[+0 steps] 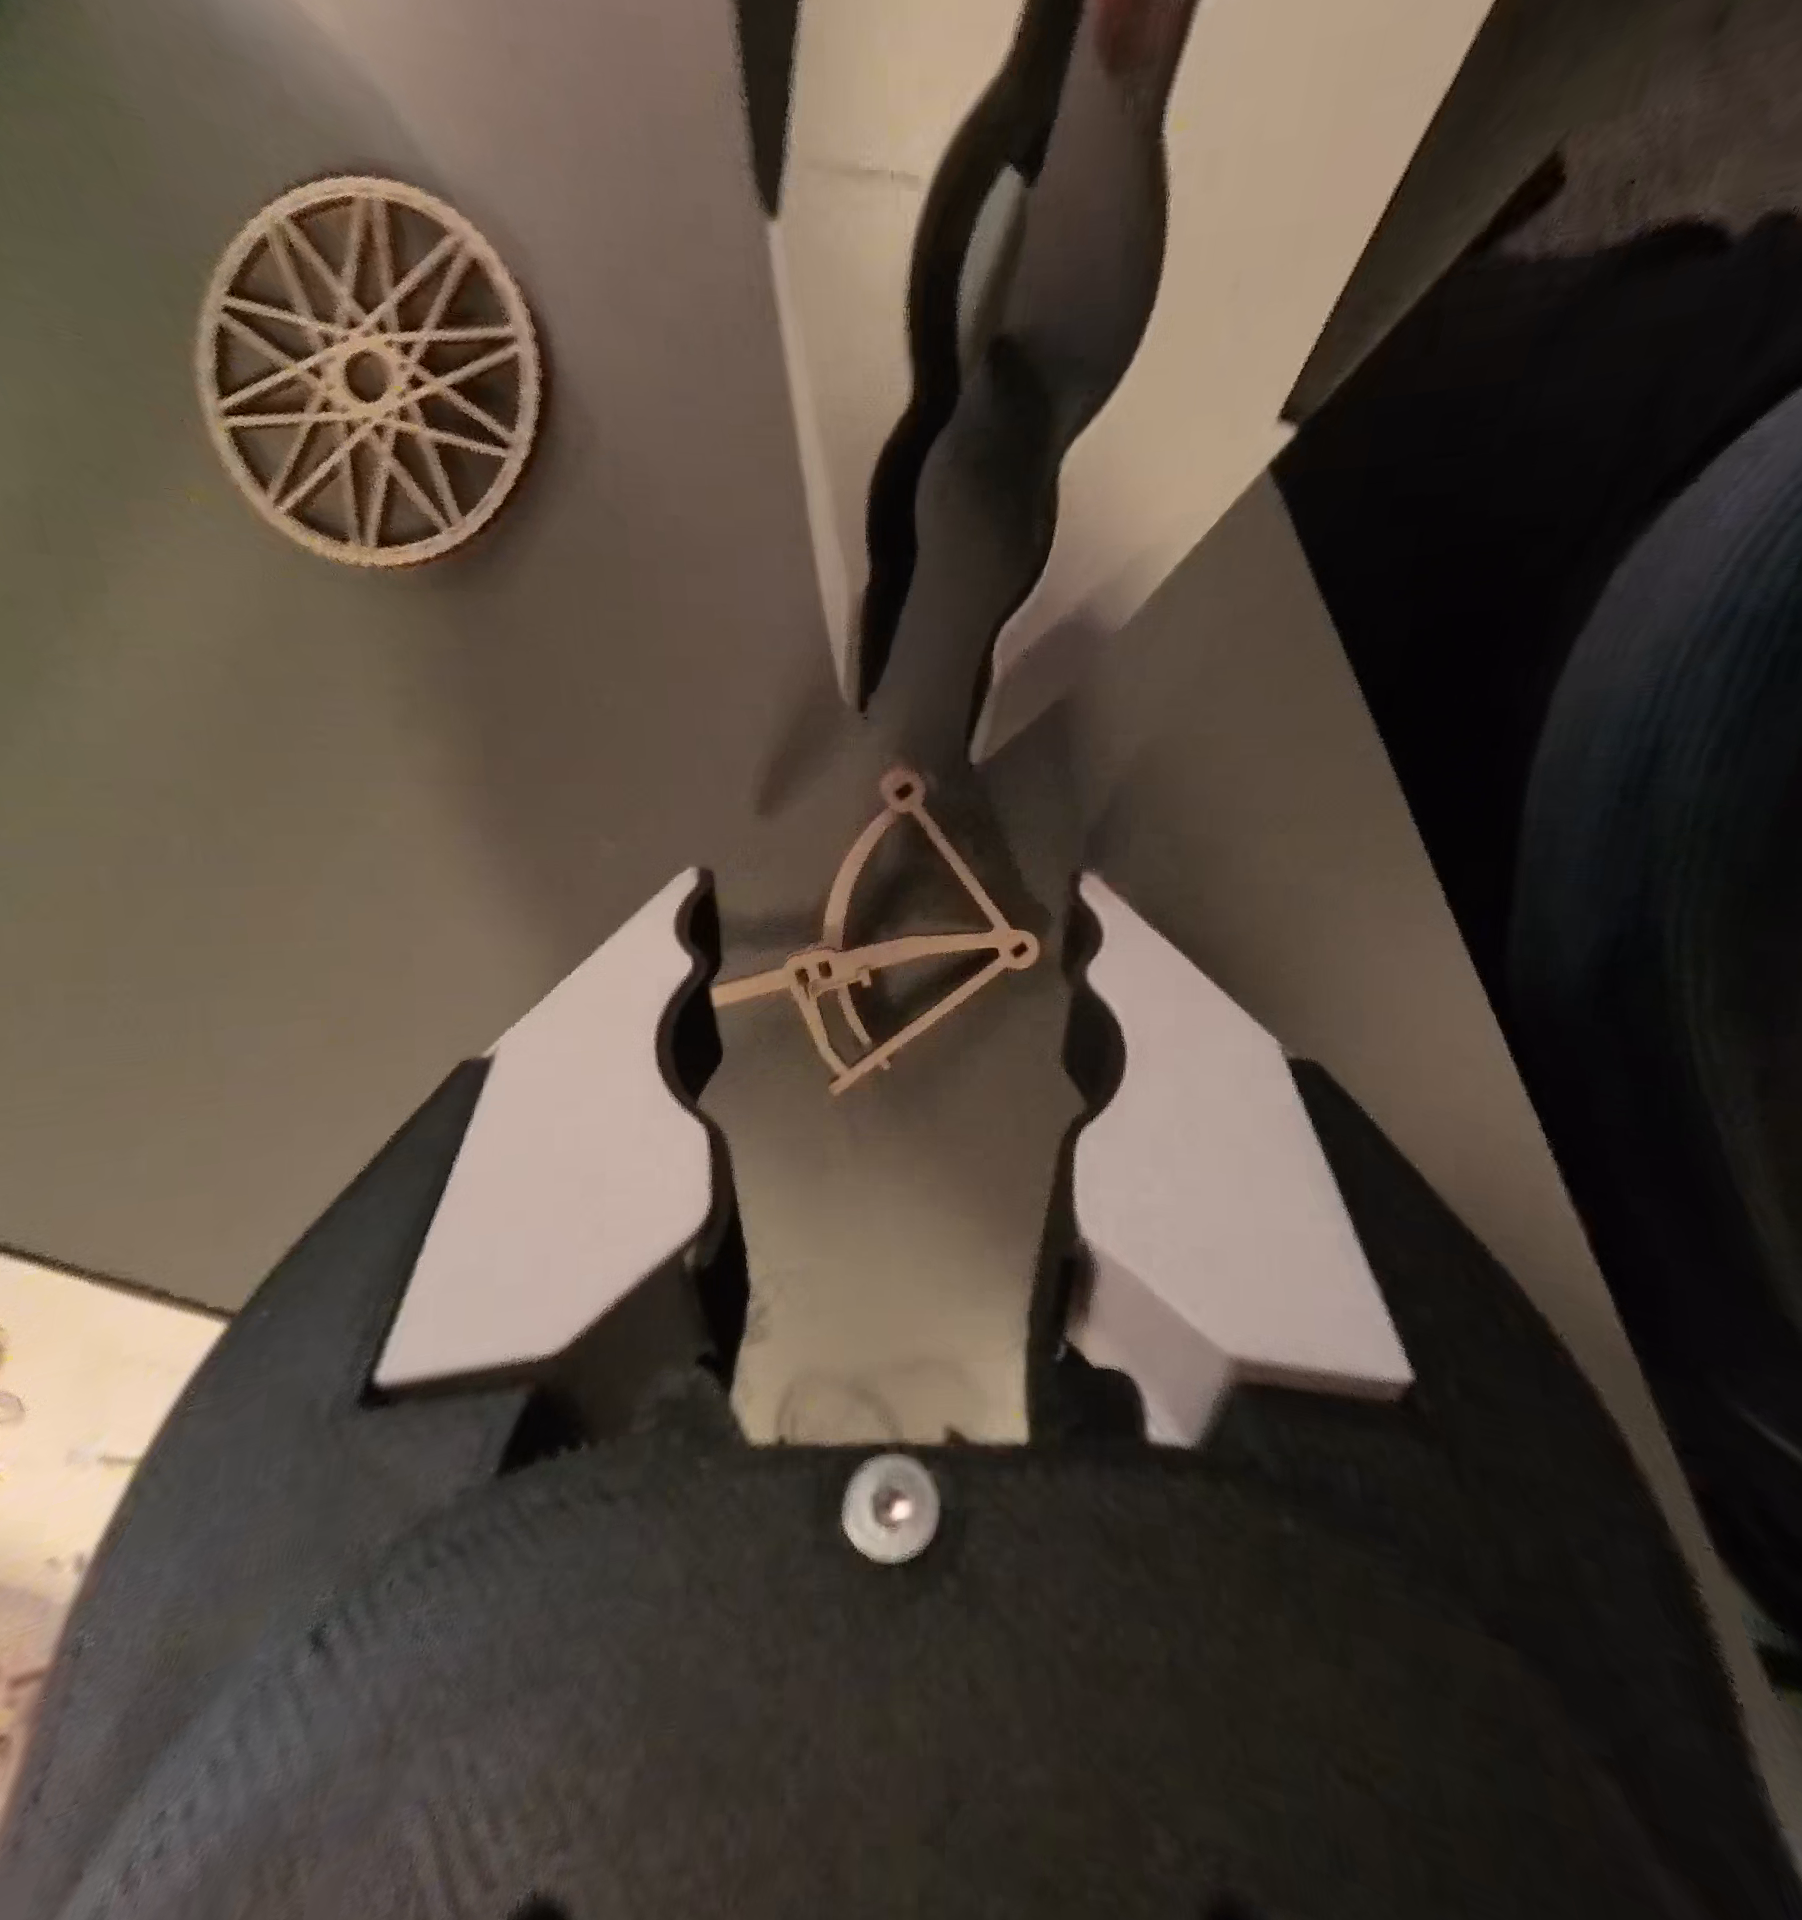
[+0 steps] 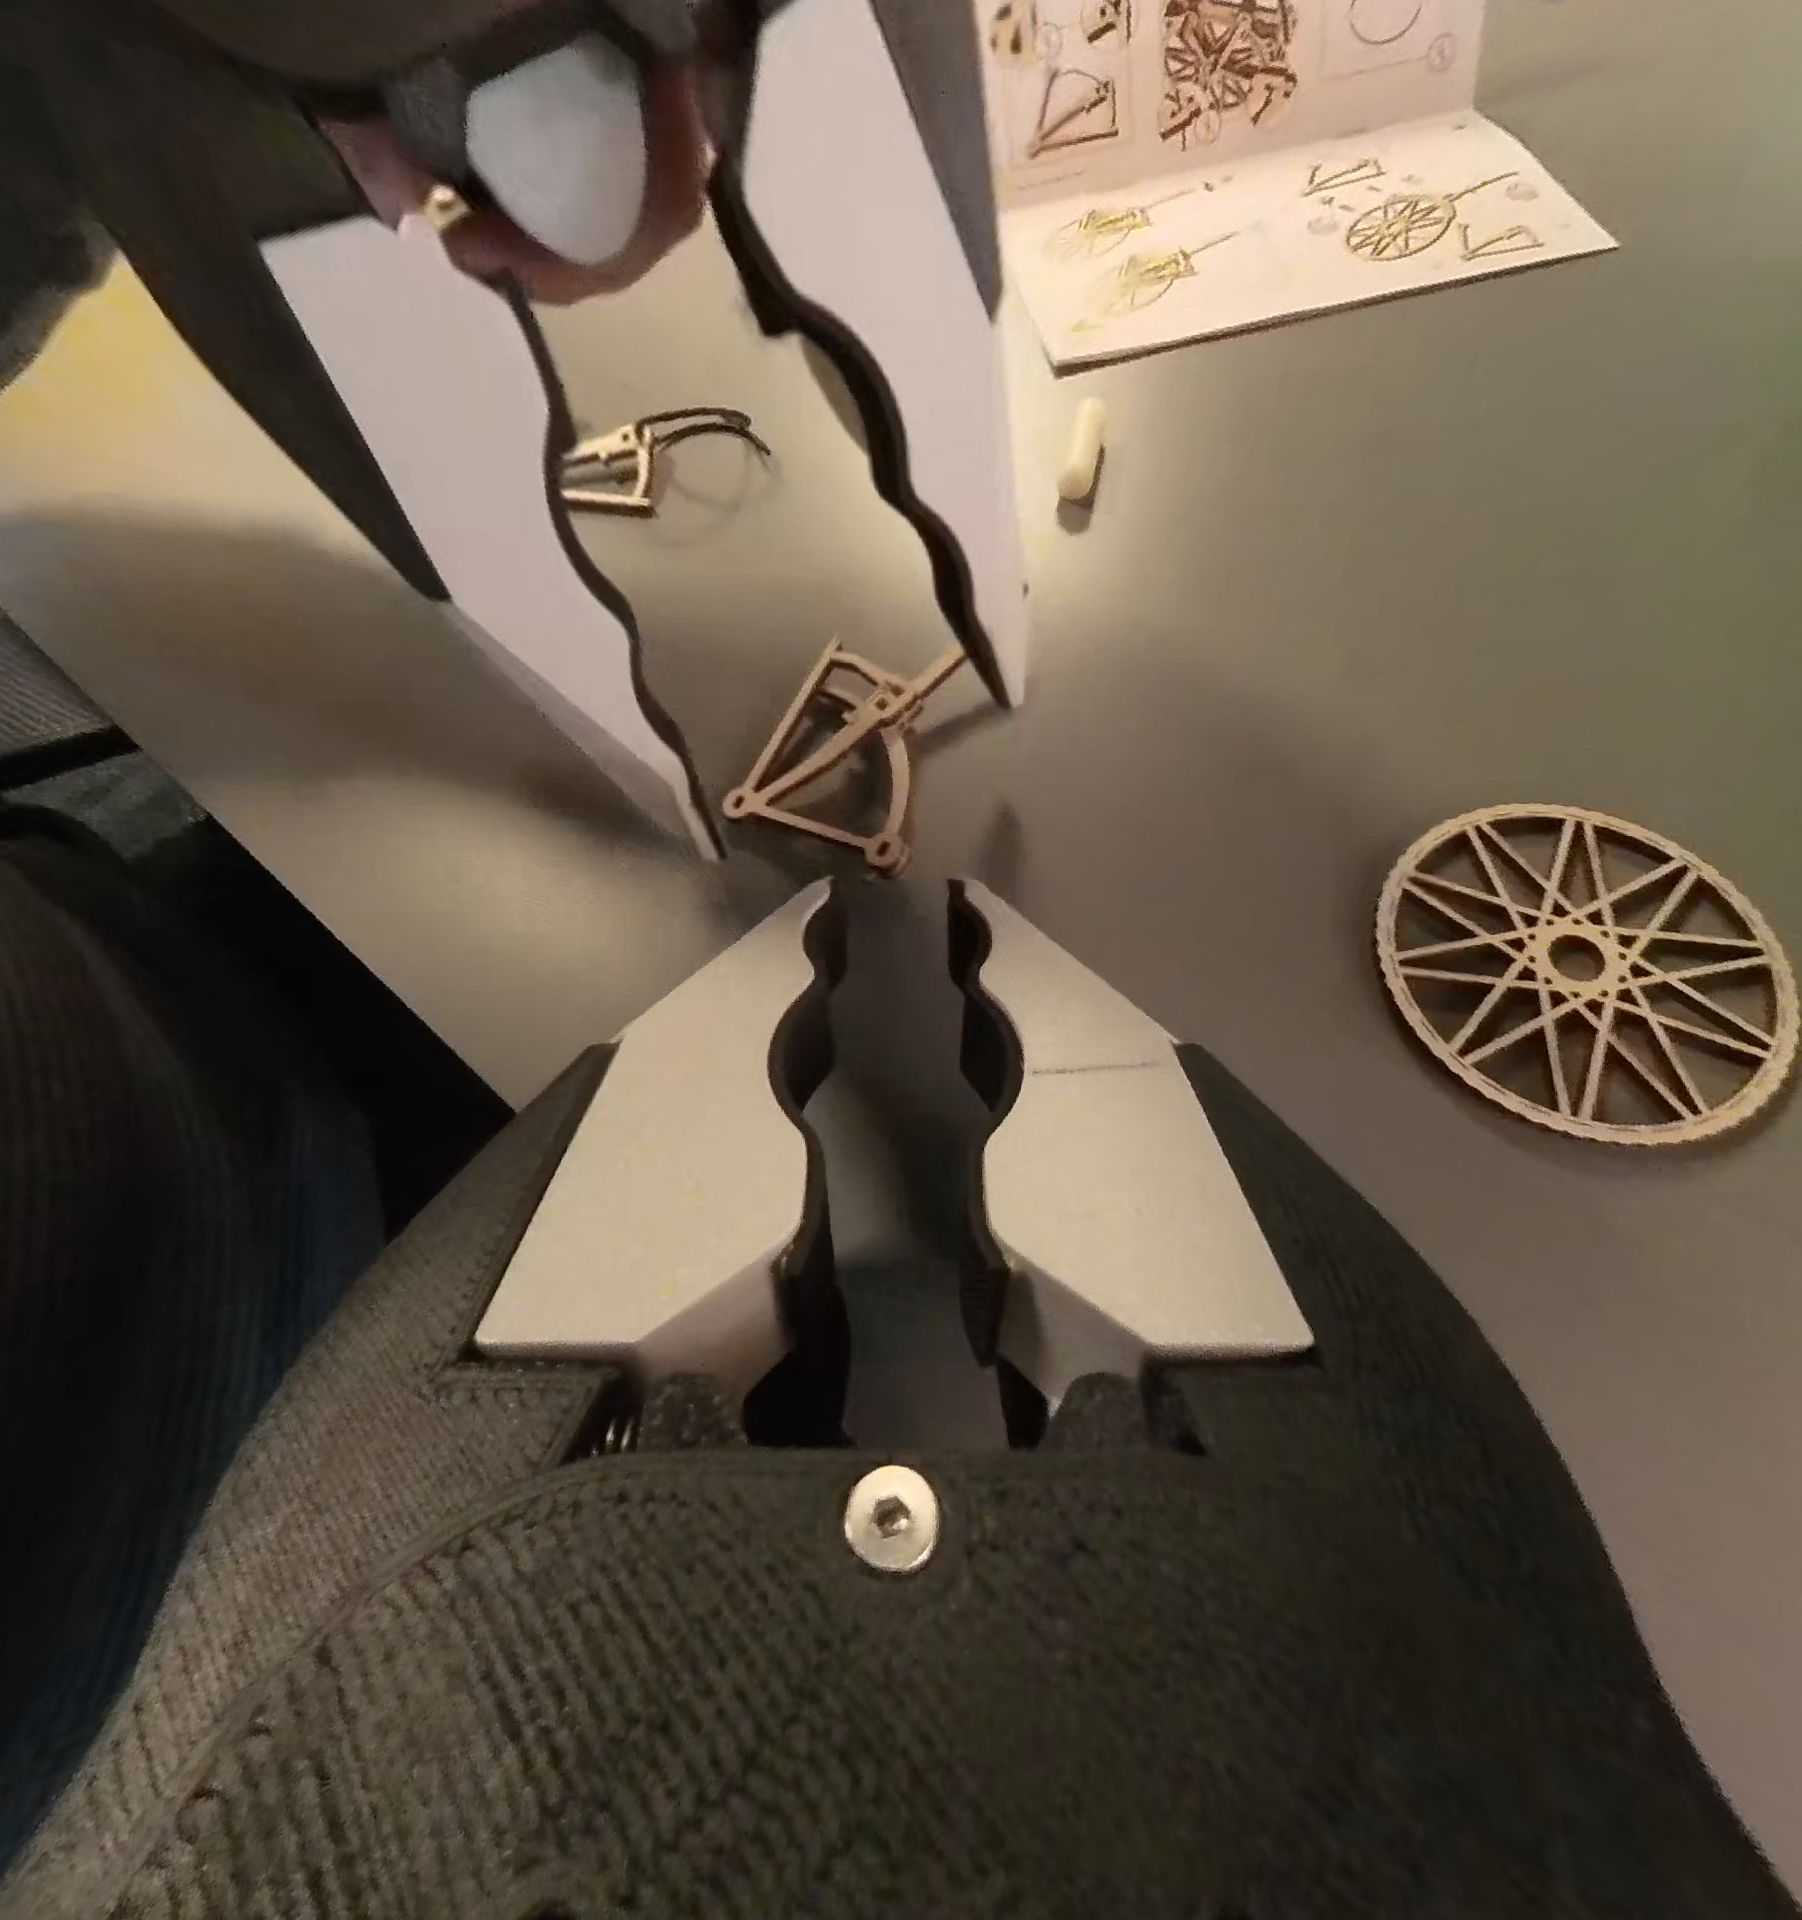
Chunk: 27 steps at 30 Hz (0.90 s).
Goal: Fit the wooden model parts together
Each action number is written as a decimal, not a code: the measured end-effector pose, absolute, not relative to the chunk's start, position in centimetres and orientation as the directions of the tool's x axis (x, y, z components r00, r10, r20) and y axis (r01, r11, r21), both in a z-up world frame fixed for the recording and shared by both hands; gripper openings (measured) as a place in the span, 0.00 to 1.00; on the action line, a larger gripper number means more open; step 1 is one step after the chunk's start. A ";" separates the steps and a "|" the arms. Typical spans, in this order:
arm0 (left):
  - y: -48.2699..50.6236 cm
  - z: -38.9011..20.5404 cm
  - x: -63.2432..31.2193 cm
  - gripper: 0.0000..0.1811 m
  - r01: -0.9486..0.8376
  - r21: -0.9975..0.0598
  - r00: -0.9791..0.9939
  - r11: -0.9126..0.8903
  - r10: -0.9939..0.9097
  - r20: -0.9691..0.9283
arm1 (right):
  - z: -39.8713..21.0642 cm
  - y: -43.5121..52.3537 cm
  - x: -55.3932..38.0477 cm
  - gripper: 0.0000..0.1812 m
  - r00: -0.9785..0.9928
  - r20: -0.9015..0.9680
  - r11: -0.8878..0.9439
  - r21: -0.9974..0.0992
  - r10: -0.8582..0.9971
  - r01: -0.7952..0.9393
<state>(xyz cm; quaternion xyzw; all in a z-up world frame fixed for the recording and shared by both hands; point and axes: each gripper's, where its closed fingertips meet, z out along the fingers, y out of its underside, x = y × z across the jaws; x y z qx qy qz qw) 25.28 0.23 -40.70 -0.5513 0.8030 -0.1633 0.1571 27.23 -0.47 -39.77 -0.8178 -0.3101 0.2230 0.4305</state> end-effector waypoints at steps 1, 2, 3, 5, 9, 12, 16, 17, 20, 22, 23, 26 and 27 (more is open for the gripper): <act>0.4 -40.4 25.3 0.34 -0.825 -0.474 -0.306 0.308 -0.948 -0.083 | -39.6 -0.4 27.3 0.09 0.707 -0.084 -0.421 -0.850 0.702 0.317; 0.5 -40.0 25.4 0.30 -0.810 -0.516 -0.273 0.280 -0.958 -0.091 | -39.3 -0.5 27.1 0.09 0.695 -0.073 -0.399 -0.859 0.715 0.321; 0.2 -39.8 25.3 0.27 -0.793 -0.552 -0.256 0.257 -0.963 -0.081 | -39.2 -0.5 26.8 0.08 0.682 -0.060 -0.379 -0.865 0.729 0.329; 0.0 -39.4 25.4 0.21 -0.753 -0.617 -0.215 0.229 -0.972 -0.099 | -39.3 -0.6 26.3 0.08 0.650 -0.020 -0.340 -0.864 0.760 0.371; 0.1 -39.7 25.5 0.16 -0.705 -0.674 -0.197 0.220 -0.974 -0.111 | -39.9 0.0 26.1 0.07 0.641 0.046 -0.318 -0.840 0.766 0.440; 0.0 -40.5 25.5 0.15 -0.707 -0.672 -0.217 0.222 -0.972 -0.093 | -40.1 -0.1 26.0 0.05 0.628 0.054 -0.314 -0.830 0.777 0.461; -0.2 -40.6 25.6 0.14 -0.706 -0.675 -0.238 0.215 -0.969 -0.060 | -40.1 0.1 26.2 0.03 0.635 0.077 -0.305 -0.829 0.769 0.470; -0.2 -40.6 25.6 0.14 -0.707 -0.674 -0.242 0.215 -0.969 -0.055 | -40.1 0.1 26.1 0.03 0.633 0.080 -0.302 -0.828 0.770 0.472; -0.2 -40.7 25.6 0.14 -0.711 -0.670 -0.251 0.215 -0.967 -0.043 | -40.1 0.1 26.2 0.02 0.632 0.081 -0.302 -0.827 0.770 0.474; -0.2 -40.7 25.7 0.14 -0.711 -0.669 -0.257 0.217 -0.966 -0.039 | -40.1 0.0 26.2 0.02 0.632 0.067 -0.314 -0.824 0.772 0.471; -0.2 -40.7 25.7 0.14 -0.711 -0.668 -0.261 0.218 -0.965 -0.037 | -40.1 0.0 26.2 0.02 0.630 0.062 -0.320 -0.821 0.774 0.473; -0.3 -40.7 25.7 0.13 -0.712 -0.668 -0.266 0.217 -0.963 -0.029 | -40.2 0.0 26.3 0.02 0.618 0.079 -0.314 -0.807 0.782 0.500; -0.3 -40.7 25.7 0.13 -0.712 -0.668 -0.269 0.219 -0.963 -0.029 | -40.2 0.0 26.3 0.02 0.616 0.074 -0.317 -0.806 0.784 0.500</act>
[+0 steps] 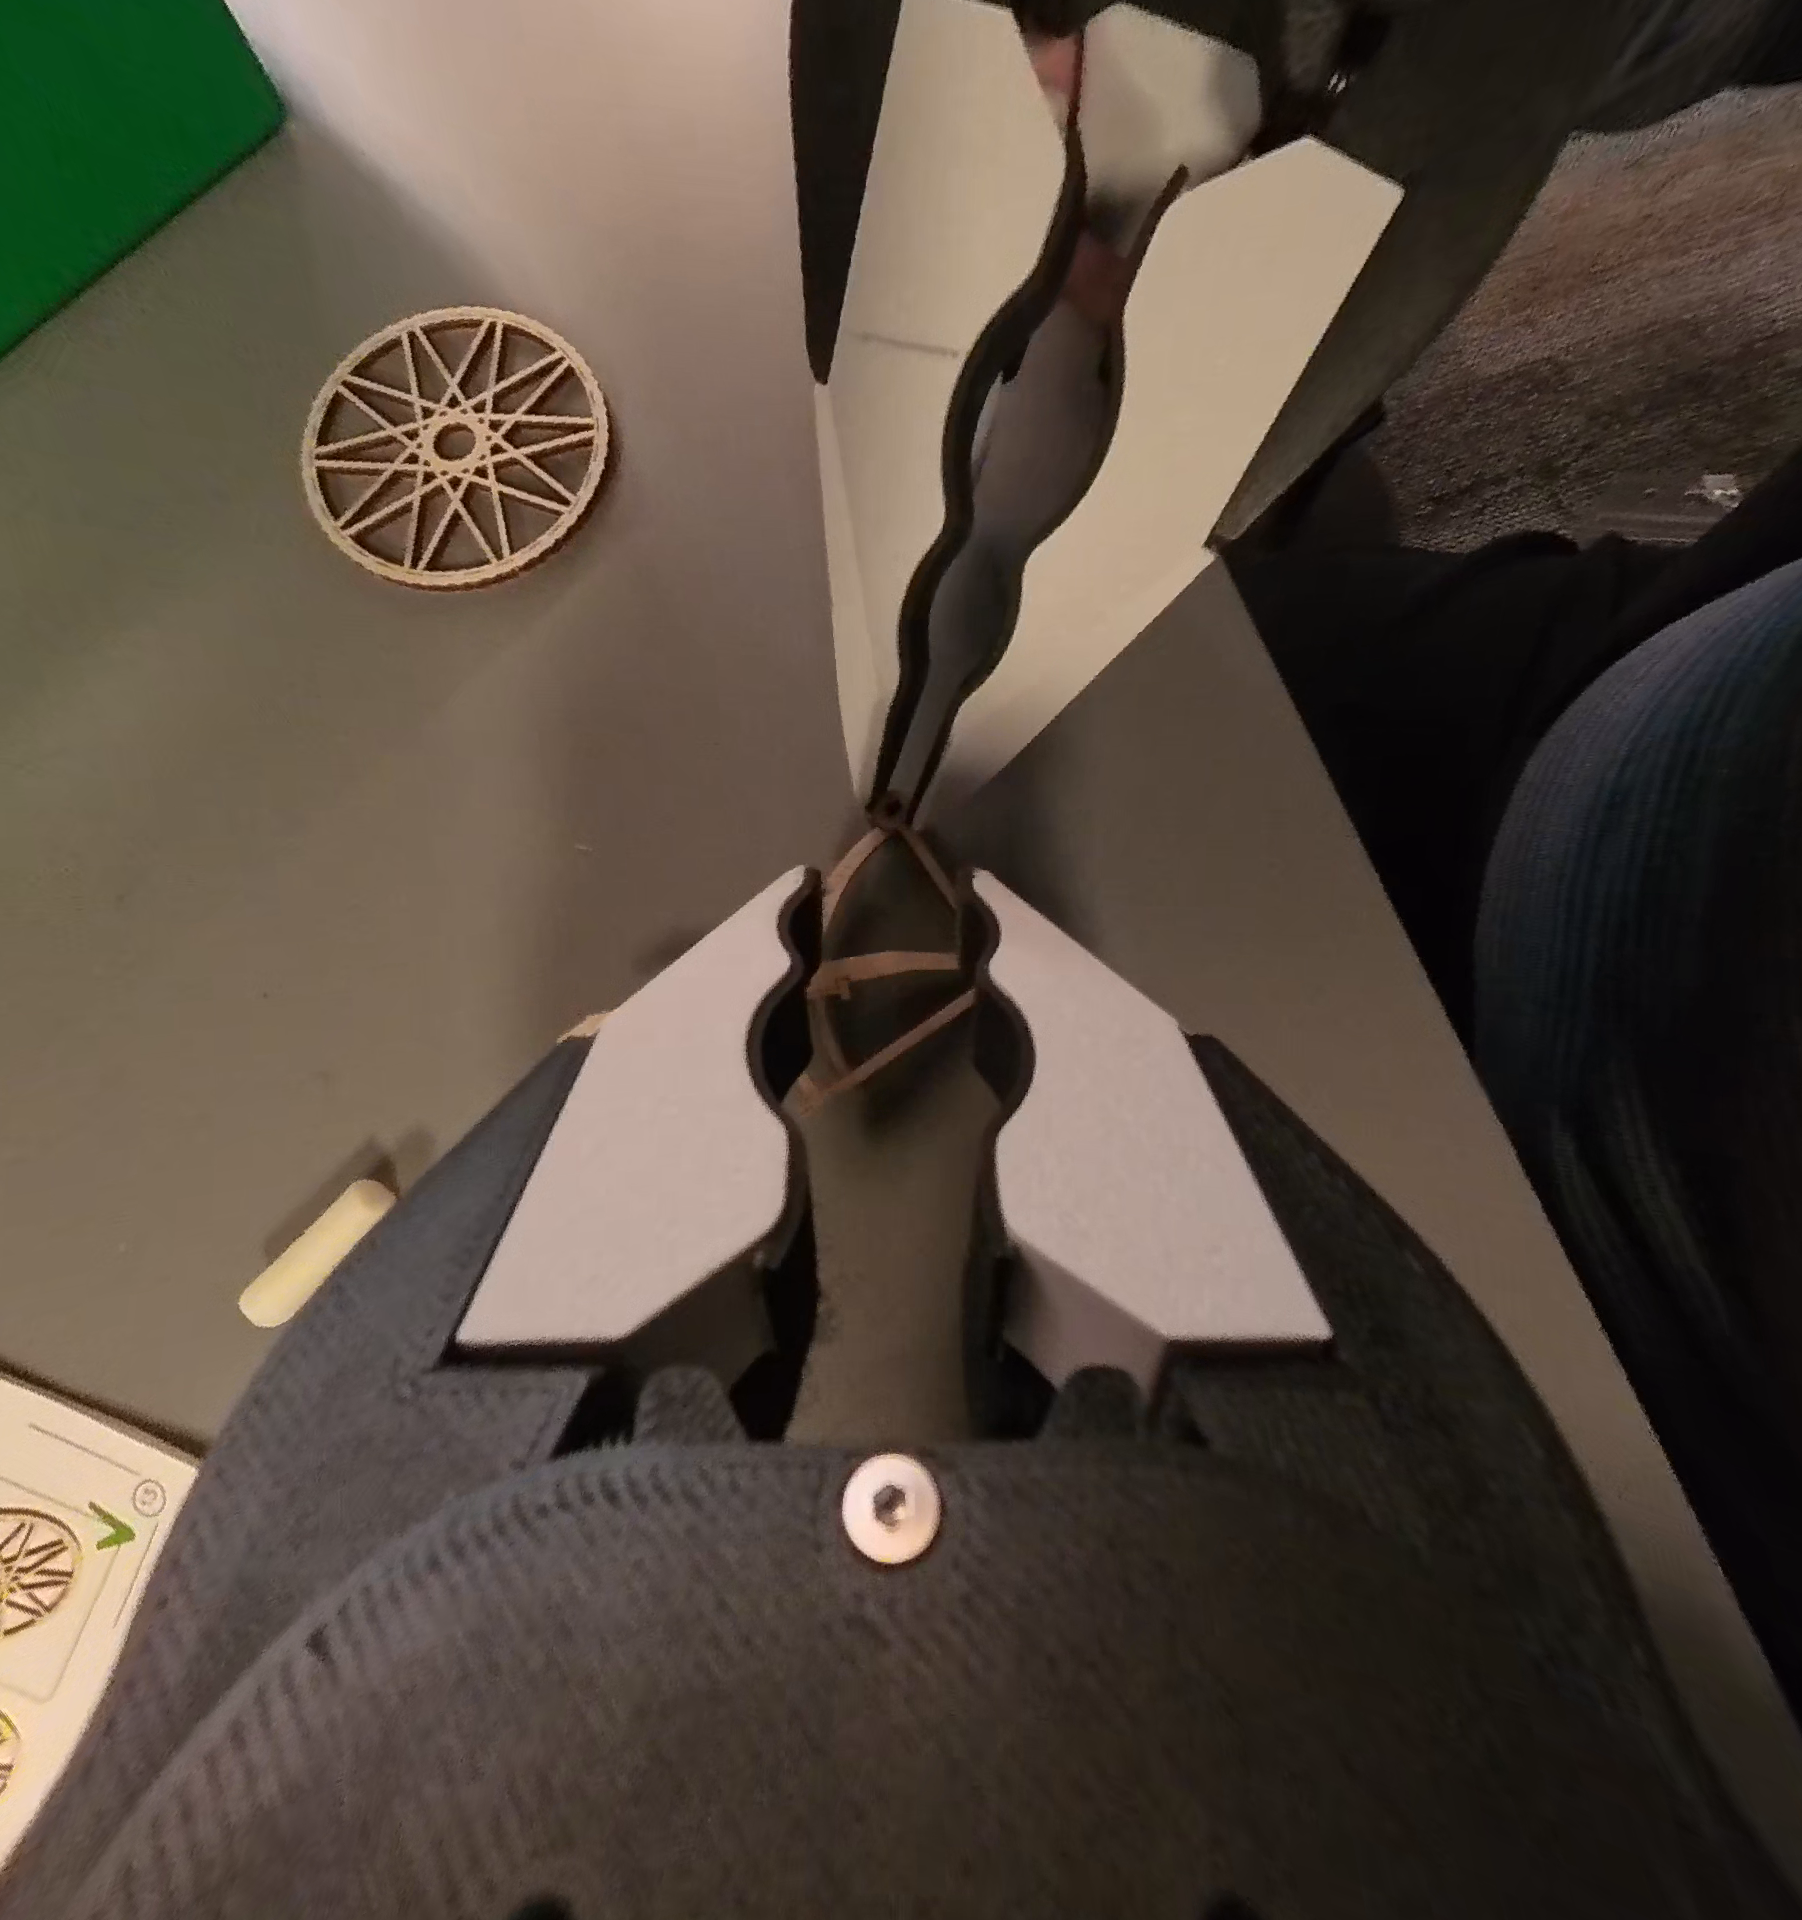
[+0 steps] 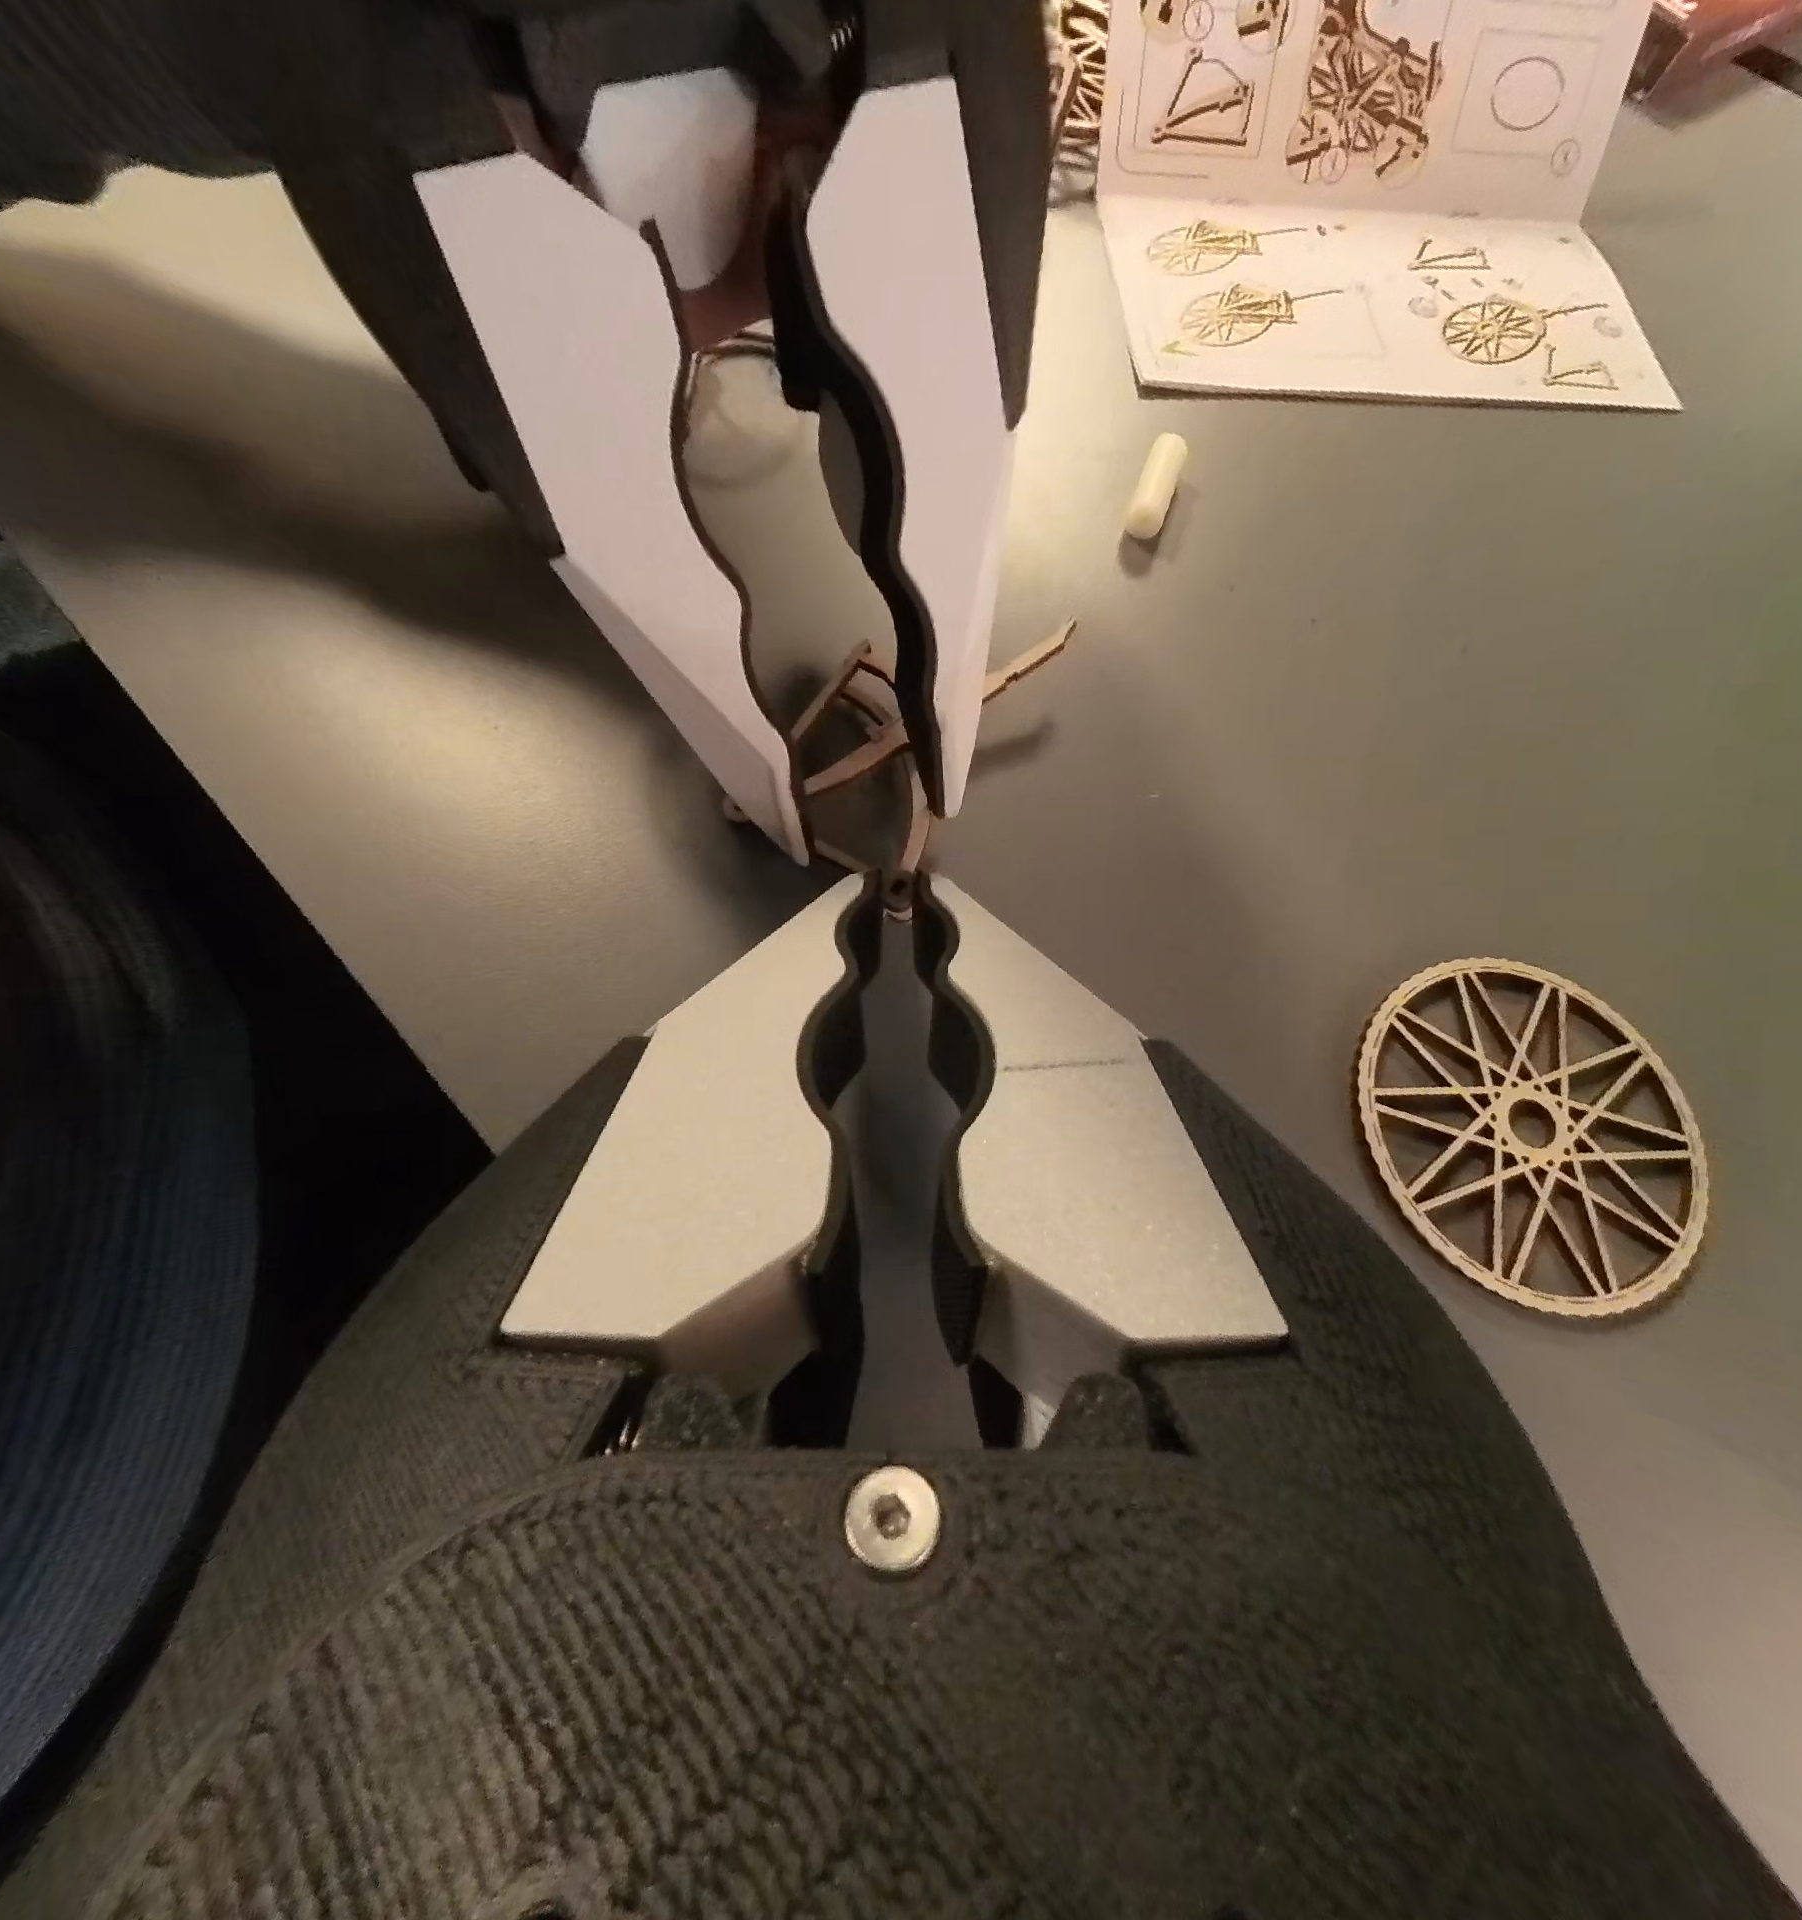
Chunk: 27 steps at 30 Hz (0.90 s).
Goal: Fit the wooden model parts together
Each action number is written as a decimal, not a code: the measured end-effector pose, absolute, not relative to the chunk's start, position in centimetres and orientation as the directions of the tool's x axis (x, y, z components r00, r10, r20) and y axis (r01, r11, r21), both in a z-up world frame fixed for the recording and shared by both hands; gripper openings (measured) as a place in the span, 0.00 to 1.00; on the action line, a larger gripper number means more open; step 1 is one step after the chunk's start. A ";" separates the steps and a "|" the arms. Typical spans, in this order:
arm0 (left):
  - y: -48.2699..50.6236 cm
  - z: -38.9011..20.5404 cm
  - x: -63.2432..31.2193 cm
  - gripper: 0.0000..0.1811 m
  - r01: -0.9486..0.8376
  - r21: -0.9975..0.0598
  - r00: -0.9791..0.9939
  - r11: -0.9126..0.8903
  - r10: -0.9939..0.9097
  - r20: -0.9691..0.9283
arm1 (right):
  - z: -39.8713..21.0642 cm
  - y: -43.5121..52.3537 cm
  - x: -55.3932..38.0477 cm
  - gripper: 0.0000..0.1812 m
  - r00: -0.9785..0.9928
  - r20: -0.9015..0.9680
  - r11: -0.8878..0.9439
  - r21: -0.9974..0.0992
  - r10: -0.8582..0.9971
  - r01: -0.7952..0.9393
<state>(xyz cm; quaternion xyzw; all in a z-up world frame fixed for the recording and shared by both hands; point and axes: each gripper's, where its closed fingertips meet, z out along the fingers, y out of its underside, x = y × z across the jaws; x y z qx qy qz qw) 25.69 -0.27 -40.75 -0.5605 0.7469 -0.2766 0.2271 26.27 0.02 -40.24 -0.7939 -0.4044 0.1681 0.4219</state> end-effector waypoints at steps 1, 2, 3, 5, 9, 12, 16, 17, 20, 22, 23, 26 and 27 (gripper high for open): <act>-0.3 -40.8 25.7 0.13 -0.711 -0.668 -0.271 0.219 -0.962 -0.028 | -40.3 0.0 26.3 0.02 0.617 0.059 -0.328 -0.806 0.785 0.494; -0.3 -40.8 25.7 0.13 -0.712 -0.668 -0.271 0.216 -0.962 -0.022 | -40.3 0.0 26.3 0.02 0.620 0.035 -0.346 -0.804 0.784 0.483; -0.3 -40.8 25.7 0.13 -0.713 -0.668 -0.272 0.212 -0.962 -0.016 | -40.3 0.0 26.3 0.02 0.620 0.021 -0.358 -0.801 0.784 0.480; -0.3 -40.8 25.8 0.13 -0.716 -0.667 -0.274 0.207 -0.962 -0.004 | -40.3 0.0 26.3 0.02 0.621 -0.005 -0.379 -0.795 0.784 0.473; -0.3 -40.9 25.8 0.13 -0.731 -0.651 -0.276 0.202 -0.961 0.012 | -40.4 0.0 26.3 0.02 0.624 -0.054 -0.412 -0.795 0.780 0.446; -0.2 -40.9 25.8 0.12 -0.750 -0.632 -0.276 0.197 -0.961 0.028 | -40.4 0.1 26.3 0.02 0.628 -0.060 -0.420 -0.793 0.776 0.442; -0.2 -41.0 25.8 0.12 -0.758 -0.619 -0.280 0.205 -0.960 0.025 | -40.4 0.1 26.2 0.02 0.633 -0.057 -0.424 -0.788 0.772 0.447; -0.2 -41.0 25.8 0.12 -0.760 -0.617 -0.279 0.205 -0.960 0.024 | -40.5 0.1 26.2 0.02 0.633 -0.056 -0.425 -0.787 0.772 0.448; -0.2 -41.0 25.9 0.12 -0.758 -0.620 -0.276 0.204 -0.961 0.021 | -40.5 0.2 26.2 0.02 0.635 -0.065 -0.432 -0.785 0.770 0.444; -0.1 -40.9 25.9 0.12 -0.746 -0.639 -0.266 0.188 -0.963 0.028 | -40.4 0.3 26.2 0.02 0.640 -0.067 -0.433 -0.789 0.766 0.436; 0.0 -40.7 26.0 0.11 -0.734 -0.658 -0.251 0.167 -0.967 0.034 | -40.4 0.3 26.1 0.02 0.642 -0.068 -0.429 -0.796 0.764 0.427; -0.3 -40.0 26.1 0.14 -0.680 -0.718 -0.239 0.145 -0.971 0.031 | -40.3 0.5 26.0 0.02 0.658 -0.086 -0.435 -0.813 0.748 0.388; -0.2 -40.1 26.0 0.15 -0.675 -0.721 -0.225 0.153 -0.974 0.004 | -40.3 0.6 26.0 0.02 0.660 -0.078 -0.428 -0.816 0.747 0.388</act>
